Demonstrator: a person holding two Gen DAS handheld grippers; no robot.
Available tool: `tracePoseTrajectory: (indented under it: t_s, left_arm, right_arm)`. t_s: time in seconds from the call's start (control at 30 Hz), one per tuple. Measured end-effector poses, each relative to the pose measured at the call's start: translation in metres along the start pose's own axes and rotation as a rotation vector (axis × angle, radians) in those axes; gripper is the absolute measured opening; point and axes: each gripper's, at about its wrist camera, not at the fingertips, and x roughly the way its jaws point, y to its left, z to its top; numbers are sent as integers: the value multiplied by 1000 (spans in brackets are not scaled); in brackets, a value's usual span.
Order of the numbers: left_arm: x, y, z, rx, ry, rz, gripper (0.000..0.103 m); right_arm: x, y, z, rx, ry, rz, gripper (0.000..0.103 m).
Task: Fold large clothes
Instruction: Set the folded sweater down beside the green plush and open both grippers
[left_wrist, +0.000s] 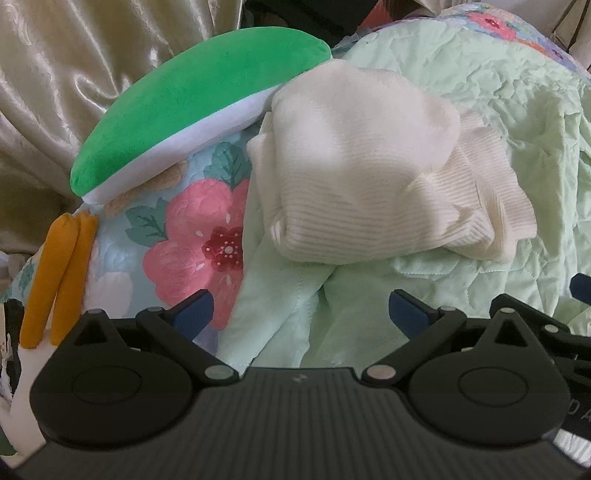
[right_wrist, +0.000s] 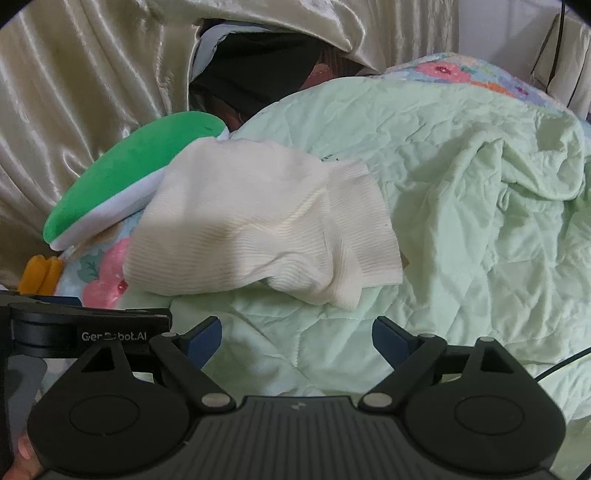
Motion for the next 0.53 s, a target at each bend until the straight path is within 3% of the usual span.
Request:
tracePoseTrajectory:
  t_s: [0.53]
  left_arm:
    - [-4, -6, 2, 29, -51, 46, 103]
  right_arm:
    - [-3, 0, -2, -6, 1, -20, 90]
